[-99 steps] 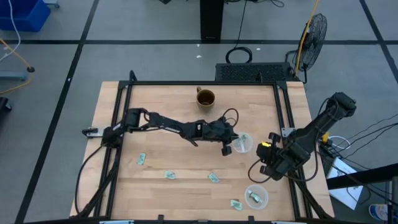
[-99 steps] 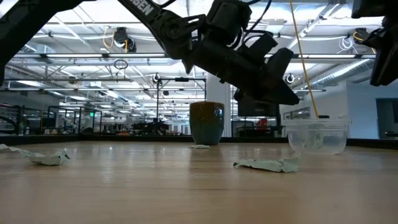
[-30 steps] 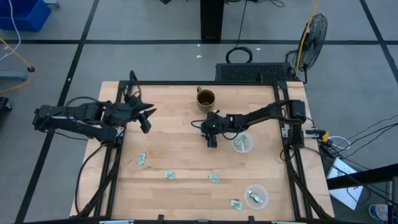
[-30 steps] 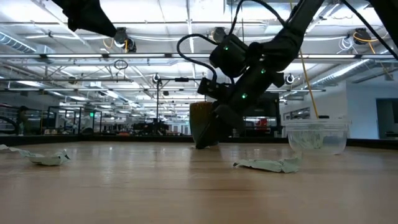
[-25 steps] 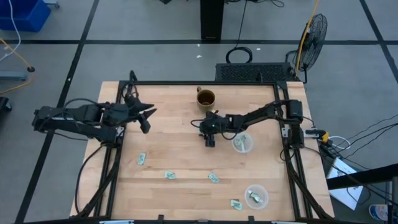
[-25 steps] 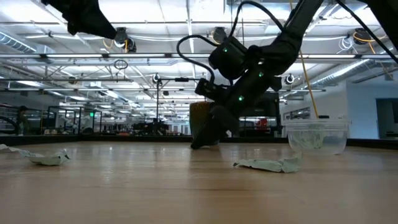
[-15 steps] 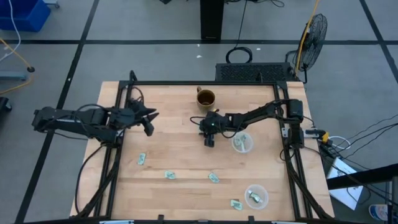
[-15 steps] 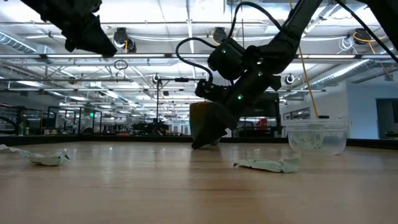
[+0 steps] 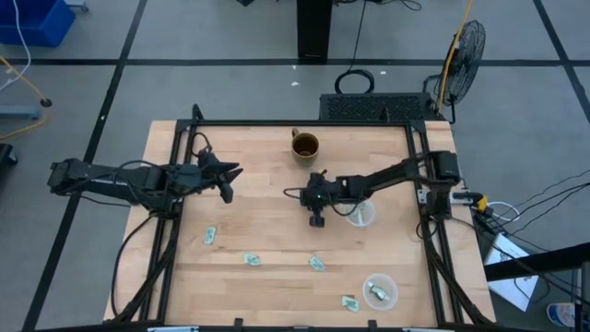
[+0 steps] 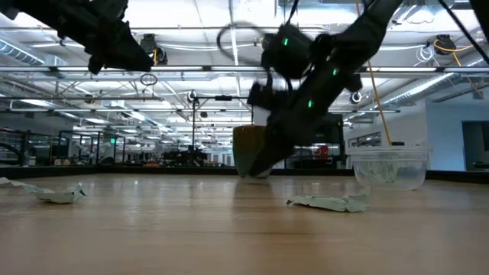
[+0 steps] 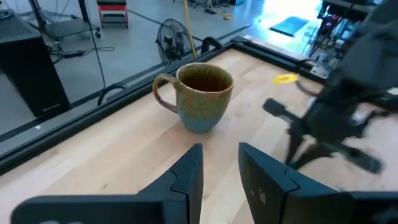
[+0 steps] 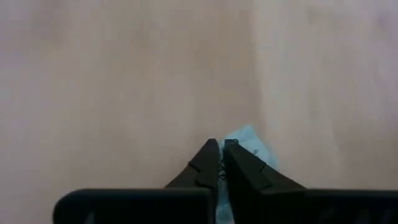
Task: Pick and place items into bin
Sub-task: Put the stevia packet into the bottom transparent bin
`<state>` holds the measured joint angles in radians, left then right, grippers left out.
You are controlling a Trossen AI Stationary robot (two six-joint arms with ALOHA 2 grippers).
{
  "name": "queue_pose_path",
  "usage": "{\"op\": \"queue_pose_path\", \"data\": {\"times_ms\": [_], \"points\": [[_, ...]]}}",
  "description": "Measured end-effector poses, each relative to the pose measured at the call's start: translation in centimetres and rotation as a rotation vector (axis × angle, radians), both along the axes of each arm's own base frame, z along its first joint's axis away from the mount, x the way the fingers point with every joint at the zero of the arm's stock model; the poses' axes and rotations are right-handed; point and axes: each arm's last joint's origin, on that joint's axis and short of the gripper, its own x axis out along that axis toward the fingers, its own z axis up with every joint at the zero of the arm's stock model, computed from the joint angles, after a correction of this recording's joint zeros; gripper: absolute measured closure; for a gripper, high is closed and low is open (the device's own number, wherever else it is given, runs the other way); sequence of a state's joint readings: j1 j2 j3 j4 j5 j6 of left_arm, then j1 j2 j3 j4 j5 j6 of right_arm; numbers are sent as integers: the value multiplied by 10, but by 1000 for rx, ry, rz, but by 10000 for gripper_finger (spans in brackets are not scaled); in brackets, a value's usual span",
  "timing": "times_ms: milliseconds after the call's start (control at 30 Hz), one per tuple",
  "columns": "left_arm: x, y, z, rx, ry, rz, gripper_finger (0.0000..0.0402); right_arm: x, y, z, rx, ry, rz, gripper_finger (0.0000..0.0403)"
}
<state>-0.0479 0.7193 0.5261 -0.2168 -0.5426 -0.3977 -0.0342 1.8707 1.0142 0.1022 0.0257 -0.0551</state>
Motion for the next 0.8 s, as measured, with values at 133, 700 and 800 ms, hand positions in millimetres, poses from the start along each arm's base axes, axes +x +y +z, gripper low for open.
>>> {"op": "queue_pose_path", "data": {"times_ms": [133,700,800], "points": [[1,0,-3,-5,-11,-7,293,-12,36,35,47,-22,58,397],[2,-2,-6,-29,-7,-74,293,-152,203,93,419,254,337,398],[2,-2,-6,-19,-2,-79,293,-162,212,88,488,296,276,398]]}}
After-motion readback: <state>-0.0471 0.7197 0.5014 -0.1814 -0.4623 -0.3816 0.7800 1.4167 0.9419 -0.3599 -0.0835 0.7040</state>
